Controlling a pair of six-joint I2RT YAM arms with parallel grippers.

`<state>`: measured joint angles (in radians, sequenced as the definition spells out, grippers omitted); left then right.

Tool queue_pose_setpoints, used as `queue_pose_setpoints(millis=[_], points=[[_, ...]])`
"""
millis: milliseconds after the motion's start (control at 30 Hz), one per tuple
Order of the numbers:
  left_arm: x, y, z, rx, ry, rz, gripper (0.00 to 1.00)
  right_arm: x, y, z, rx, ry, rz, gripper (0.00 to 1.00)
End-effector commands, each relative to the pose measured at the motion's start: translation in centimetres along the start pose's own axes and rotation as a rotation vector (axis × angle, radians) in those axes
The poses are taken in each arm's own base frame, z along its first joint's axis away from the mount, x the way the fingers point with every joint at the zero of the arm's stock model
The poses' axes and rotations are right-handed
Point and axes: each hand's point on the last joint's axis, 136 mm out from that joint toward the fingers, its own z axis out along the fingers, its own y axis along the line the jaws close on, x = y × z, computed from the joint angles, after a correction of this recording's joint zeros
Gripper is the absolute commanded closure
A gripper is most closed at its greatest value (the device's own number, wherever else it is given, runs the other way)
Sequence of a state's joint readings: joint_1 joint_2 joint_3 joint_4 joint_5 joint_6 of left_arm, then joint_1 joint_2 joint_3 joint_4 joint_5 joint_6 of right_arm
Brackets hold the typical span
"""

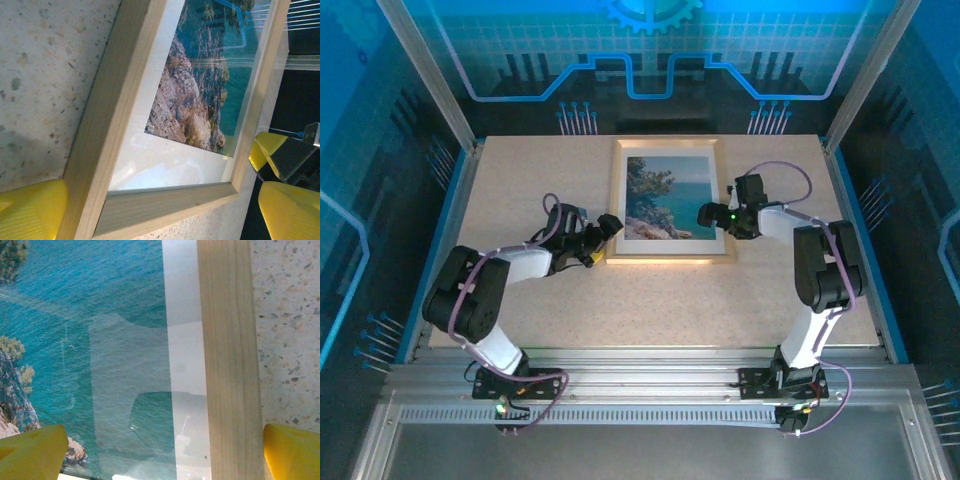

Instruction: Put the photo into the frame

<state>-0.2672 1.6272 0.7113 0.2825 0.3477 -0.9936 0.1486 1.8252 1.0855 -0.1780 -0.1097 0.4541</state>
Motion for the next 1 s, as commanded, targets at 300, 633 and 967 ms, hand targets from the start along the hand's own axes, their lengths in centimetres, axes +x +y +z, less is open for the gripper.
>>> queue_pose_setpoints(millis=[300,633,967], points=[[-11.5,2.3,-9.6,-0.349,-0.294,0.225,0.01,-3.2,-8.1,-8.0,0.222,-0.194,-0.076,0.00],[-16.0,6.0,-12.6,-0.619,-0.463,0.456,0.01,-3.1,-10.1,-8.4,0.279,-0.494,-0.156,0.00],[-16.5,8.1,-10.5,-0.579,-0.557,0.650,0.01,-2.2,-8.3,-10.7,0.318,-0.752,-0.281,0.00]])
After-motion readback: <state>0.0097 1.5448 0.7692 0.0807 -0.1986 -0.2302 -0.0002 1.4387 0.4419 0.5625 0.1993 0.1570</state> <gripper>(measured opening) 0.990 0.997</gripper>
